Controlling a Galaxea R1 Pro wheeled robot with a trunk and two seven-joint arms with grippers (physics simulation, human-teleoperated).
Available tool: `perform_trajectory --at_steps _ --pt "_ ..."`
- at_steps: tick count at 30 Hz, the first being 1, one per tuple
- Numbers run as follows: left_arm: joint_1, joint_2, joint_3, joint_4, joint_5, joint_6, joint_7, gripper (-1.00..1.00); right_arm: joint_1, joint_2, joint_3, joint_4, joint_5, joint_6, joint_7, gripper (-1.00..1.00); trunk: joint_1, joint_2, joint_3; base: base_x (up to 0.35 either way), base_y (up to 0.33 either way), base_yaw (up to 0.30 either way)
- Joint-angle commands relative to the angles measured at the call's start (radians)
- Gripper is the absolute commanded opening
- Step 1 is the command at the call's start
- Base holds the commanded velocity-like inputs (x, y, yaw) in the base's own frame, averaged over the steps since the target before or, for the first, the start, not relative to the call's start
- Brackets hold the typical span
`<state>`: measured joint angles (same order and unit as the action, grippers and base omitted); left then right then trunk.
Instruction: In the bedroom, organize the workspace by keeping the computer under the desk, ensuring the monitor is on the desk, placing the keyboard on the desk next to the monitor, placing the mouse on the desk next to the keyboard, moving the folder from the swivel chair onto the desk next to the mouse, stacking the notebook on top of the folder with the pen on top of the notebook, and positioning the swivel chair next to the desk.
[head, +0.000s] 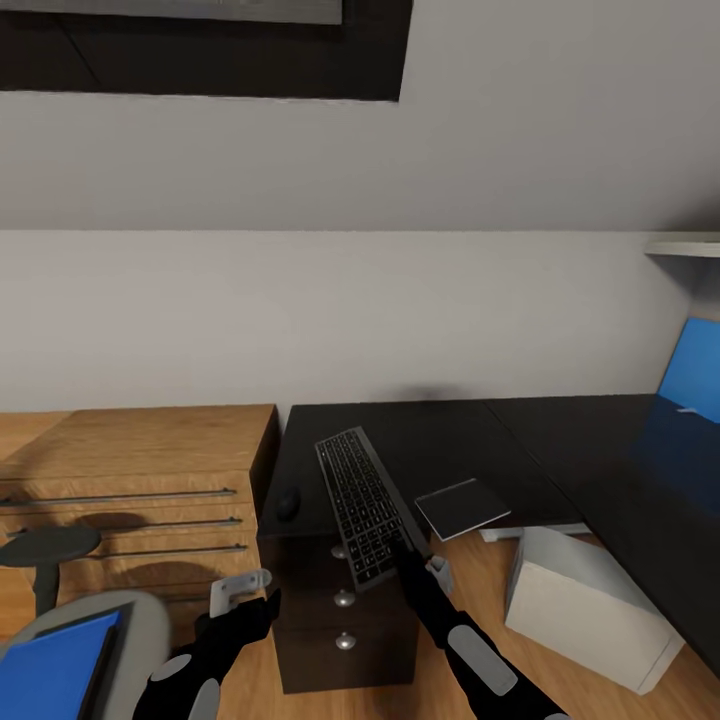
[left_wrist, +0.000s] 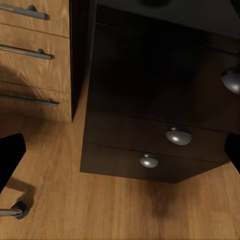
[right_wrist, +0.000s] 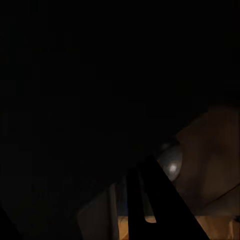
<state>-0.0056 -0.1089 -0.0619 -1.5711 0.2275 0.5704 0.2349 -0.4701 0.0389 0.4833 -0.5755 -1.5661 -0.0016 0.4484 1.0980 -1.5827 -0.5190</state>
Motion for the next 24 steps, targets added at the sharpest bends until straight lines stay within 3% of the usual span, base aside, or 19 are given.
perform_trajectory --at_steps 1,6,8,9,10,16,21,24 --pt "-0.001 0.0 0.0 -0.001 0.011 0.003 0.009 1.0 -0.001 -0.001 0.005 0.001 -0.012 0.001 0.004 -1.0 -0.004 0.007 0.002 0.0 0.0 0.0" --pt "-0.001 0.0 0.004 -0.001 0.01 0.003 0.009 1.0 0.002 -0.005 0.004 -0.068 -0.012 0.002 0.004 -1.0 -0.023 0.042 0.018 -0.18 0.0 0.0" --pt "-0.001 0.0 0.004 -0.001 0.01 0.003 0.009 1.0 0.016 -0.012 0.002 -0.166 -0.013 0.001 0.003 -1.0 -0.031 0.056 0.024 -0.328 0.0 0.0" --pt "-0.001 0.0 0.004 -0.001 0.01 0.003 0.009 1.0 0.032 -0.02 0.001 -0.203 -0.015 -0.001 0.0 -1.0 -0.035 0.063 0.027 -0.333 0.0 0.0" --pt "-0.001 0.0 0.004 0.0 0.01 0.003 0.009 1.0 0.076 -0.06 0.0 -0.321 -0.046 -0.003 -0.018 -1.0 -0.038 0.07 0.03 -0.336 -0.07 0.0" --pt "-0.001 0.0 0.004 0.0 0.011 0.003 0.009 1.0 0.11 -0.147 0.0 -0.455 -0.128 -0.001 -0.082 -1.0 -0.061 0.112 0.049 -0.336 -0.109 0.0" --pt "-0.001 0.0 0.004 0.0 0.012 0.003 0.009 1.0 0.114 -0.187 0.0 -0.49 -0.147 0.003 -0.085 -1.0 -0.081 0.147 0.065 -0.336 -0.125 0.0" --pt "-0.001 0.0 0.004 0.0 0.012 0.003 0.009 1.0 0.118 -0.19 0.0 -0.498 -0.149 0.003 -0.087 -1.0 -0.092 0.168 0.074 -0.336 -0.127 0.0"
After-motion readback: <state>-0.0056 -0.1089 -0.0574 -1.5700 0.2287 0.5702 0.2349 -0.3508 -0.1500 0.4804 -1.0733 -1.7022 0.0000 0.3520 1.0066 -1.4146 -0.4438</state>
